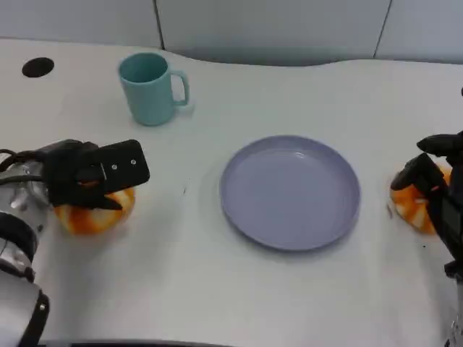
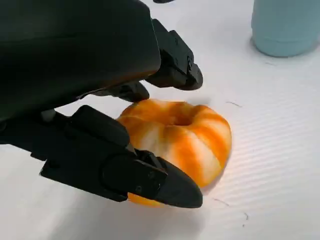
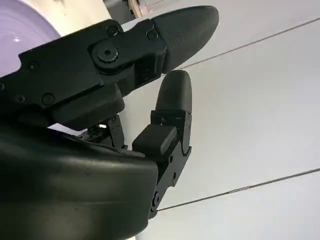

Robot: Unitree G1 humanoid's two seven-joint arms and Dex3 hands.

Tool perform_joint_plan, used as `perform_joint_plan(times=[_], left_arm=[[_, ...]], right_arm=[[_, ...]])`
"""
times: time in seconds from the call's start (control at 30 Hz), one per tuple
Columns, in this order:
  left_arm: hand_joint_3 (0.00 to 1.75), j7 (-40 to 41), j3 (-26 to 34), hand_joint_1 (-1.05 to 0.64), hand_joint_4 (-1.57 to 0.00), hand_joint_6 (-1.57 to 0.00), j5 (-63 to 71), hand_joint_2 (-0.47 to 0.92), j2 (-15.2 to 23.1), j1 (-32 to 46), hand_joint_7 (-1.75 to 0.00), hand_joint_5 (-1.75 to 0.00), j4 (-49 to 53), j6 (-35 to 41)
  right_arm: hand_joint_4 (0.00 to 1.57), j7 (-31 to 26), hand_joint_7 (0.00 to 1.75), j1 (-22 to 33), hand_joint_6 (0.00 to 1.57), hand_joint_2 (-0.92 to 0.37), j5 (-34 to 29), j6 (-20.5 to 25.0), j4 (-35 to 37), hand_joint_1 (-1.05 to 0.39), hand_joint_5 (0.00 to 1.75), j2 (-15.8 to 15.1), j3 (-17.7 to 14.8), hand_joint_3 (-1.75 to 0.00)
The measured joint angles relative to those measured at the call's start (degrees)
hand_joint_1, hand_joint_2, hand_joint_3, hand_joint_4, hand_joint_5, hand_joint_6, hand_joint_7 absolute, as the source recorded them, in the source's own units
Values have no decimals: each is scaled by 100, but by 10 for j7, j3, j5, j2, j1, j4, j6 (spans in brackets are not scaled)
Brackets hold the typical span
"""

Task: Grasp the bread from the table and place it into the plate.

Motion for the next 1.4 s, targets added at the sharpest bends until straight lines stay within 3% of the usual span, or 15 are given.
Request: perform_joint_plan(times=[0.03,0.1,0.17,0.27,0.33,0.4,0.53,0.6,0.63,0.67,0.7,0.9,1.1,1.17,1.4], left_arm=[[0,6,1,-73,-88,-102,0,84,0,0,-18,-61,0,-1],[0,35,3,-71,-75,-80,0,83,0,2,-89,-117,0,-8],[0,63,4,-66,-67,-64,0,84,-3,4,-127,-137,0,-16],[0,73,4,-57,-61,-56,0,83,-6,7,-131,-139,0,-20],[0,76,5,-52,-67,-56,0,81,-7,8,-161,-164,0,-21],[0,93,9,-50,-73,-59,-3,79,-7,10,-171,-172,0,-28],[1,112,20,-49,-77,-61,-5,80,-9,20,-164,-175,0,-38],[2,118,21,-45,-82,-78,-4,83,-9,21,-93,-170,0,-41],[1,131,22,-43,-83,-82,-4,84,-10,22,-78,-168,0,-46],[1,141,23,-41,-85,-66,-4,84,-10,23,-126,-172,0,-52],[1,150,23,-40,-86,-61,-4,84,-11,24,-147,-173,0,-58],[1,164,32,-39,-90,-63,-6,83,-13,26,-174,-175,-1,-83],[1,185,51,-69,-74,-59,-23,86,-15,33,-161,-173,-8,-106],[1,187,52,-78,-70,-65,-24,90,-15,34,-129,-151,-12,-111],[2,174,40,-79,-65,-71,-19,92,-4,35,-96,-131,-76,-113]], right_arm=[[60,0,106,0,72,-92,0,0,0,-52,175,0,0,-4],[60,0,106,0,72,-92,0,0,0,-51,175,0,0,-4],[60,0,106,0,71,-92,0,0,0,-52,175,0,0,-4],[60,0,106,0,71,-92,0,0,0,-52,175,0,0,-3],[60,-2,106,0,71,-92,0,0,0,-52,175,0,0,-3],[60,-2,107,0,71,-92,0,0,0,-52,175,0,0,-3],[61,-2,107,0,71,-92,0,0,0,-52,175,0,0,-3],[61,-2,107,0,72,-91,0,0,0,-53,175,0,0,-3],[61,-2,107,0,72,-91,0,0,0,-53,175,0,0,-3],[62,-2,107,0,72,-91,0,0,0,-52,175,0,0,-3],[62,-2,107,0,72,-91,0,0,0,-52,175,0,0,-2],[62,-2,106,0,72,-92,3,1,0,-52,175,1,0,-2],[61,-2,106,0,73,-92,3,1,-1,-52,175,0,0,-2],[61,-1,106,0,72,-92,3,1,-1,-52,175,0,0,-2],[60,-6,108,0,70,-91,2,3,-3,-54,175,0,0,-1]])
